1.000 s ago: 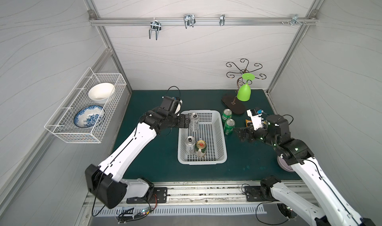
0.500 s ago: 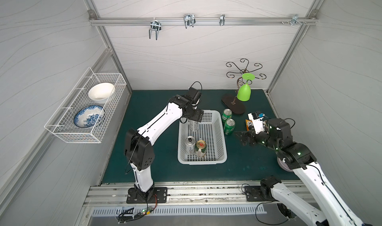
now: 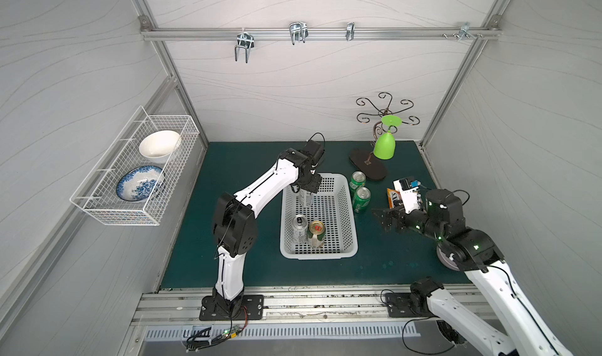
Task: Take out the drinks from the basket
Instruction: Pick up the drink from the basket.
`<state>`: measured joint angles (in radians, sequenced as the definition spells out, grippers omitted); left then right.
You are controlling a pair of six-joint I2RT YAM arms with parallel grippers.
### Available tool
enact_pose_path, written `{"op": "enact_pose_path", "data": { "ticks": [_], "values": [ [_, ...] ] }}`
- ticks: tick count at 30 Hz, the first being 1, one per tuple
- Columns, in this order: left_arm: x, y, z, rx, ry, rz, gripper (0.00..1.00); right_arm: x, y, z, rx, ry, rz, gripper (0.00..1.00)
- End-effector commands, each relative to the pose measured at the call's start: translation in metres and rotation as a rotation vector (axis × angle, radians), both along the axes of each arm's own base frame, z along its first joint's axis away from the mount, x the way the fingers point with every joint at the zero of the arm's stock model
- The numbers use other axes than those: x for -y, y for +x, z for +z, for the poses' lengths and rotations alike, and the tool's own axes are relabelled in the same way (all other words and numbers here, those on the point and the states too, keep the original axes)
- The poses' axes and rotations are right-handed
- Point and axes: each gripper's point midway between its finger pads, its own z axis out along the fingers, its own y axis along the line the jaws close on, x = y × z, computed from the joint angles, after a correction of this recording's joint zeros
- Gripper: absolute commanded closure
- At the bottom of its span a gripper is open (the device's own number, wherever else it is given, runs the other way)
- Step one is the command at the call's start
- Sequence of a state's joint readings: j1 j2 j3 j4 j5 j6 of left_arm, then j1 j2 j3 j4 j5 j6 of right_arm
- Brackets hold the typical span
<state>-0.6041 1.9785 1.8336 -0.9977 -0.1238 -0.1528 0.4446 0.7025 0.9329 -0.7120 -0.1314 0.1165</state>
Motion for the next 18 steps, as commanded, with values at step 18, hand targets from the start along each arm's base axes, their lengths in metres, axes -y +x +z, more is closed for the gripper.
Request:
{"op": "enact_pose_path", "data": {
  "ticks": [18],
  "values": [
    [0.007,0.005,0.006,0.047,0.055,-0.027,0.53,0.003,-0.003,0.002,0.002,-0.003,-0.009,0.01]
  ]
}}
